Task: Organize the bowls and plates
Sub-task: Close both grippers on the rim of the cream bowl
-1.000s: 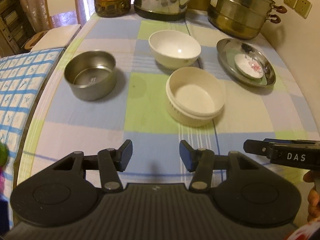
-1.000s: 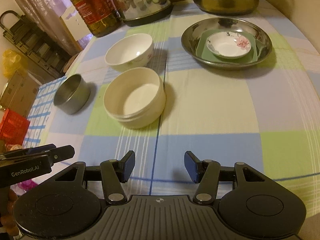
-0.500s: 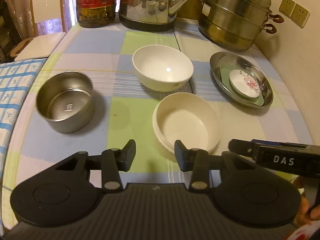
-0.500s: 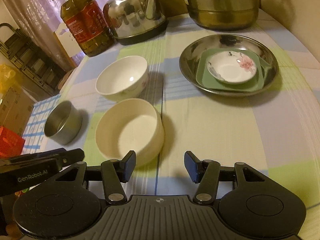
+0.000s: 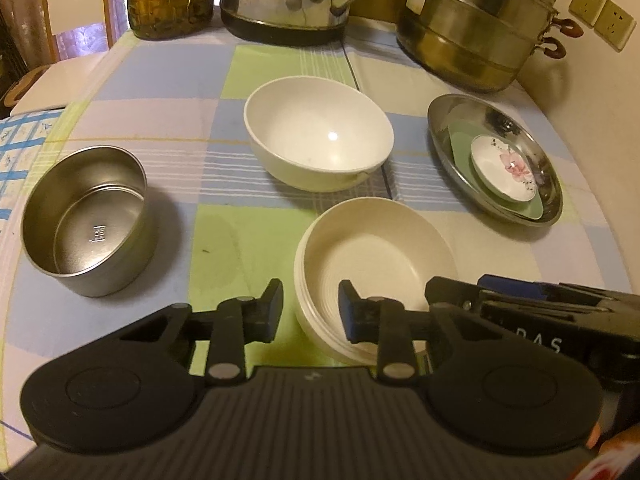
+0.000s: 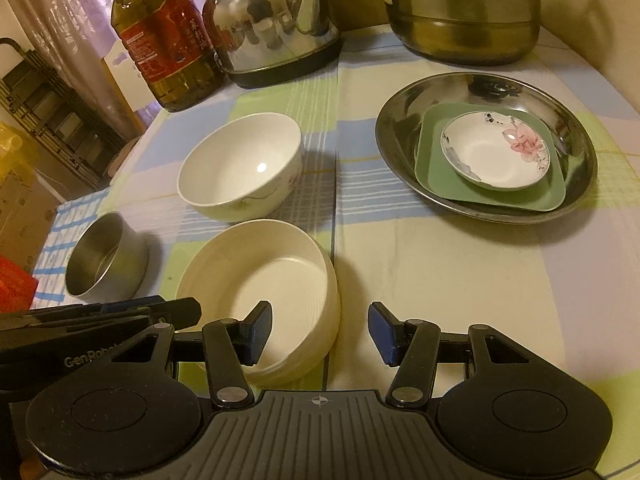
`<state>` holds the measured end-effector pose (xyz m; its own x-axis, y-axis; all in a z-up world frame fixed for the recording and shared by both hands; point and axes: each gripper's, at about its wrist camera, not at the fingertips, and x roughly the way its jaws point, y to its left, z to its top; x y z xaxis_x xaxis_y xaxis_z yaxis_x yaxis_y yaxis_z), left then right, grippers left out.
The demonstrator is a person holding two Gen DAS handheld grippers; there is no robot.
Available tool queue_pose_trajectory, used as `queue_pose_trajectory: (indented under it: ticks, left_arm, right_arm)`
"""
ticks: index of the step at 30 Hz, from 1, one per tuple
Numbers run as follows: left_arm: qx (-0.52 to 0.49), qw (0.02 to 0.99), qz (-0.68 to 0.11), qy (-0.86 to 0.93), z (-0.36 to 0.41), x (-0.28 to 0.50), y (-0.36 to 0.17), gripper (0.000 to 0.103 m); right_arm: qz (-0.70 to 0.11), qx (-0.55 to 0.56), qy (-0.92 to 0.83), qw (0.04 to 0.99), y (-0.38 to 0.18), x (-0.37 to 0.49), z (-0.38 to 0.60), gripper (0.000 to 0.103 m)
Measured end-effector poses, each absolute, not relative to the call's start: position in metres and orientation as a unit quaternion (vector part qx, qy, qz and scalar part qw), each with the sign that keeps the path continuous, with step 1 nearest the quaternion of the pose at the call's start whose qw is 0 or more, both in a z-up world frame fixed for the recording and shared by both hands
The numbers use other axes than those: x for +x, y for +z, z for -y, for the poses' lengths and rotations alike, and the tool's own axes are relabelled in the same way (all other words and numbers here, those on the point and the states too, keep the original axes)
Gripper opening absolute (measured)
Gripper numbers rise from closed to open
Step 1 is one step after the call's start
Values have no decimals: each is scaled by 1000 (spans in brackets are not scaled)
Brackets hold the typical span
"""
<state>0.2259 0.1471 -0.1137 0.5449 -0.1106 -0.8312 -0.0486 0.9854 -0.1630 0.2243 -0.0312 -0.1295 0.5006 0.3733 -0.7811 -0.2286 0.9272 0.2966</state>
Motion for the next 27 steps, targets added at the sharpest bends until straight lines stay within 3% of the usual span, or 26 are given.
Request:
queue_pose_trajectory:
  ticks: [3,14,22,27]
  left_arm:
    - [-82,872,-482,-17,-147,231,-118,23]
    - [-80,868,-489,-16,-147,236,-126,13]
    - [-73,871,-485,-13,-146,234,-125,12]
    - [-73,877,-474,-11,-147,228,-117,12]
  right_arm:
    - [-468,75,174,863,-132,227,29,53]
    - [-476,74,180,858,-138,232,24,29]
    - [-472,76,178,860,-136,230,26,18]
    - [-461,72,188,864,-127,225,26,17]
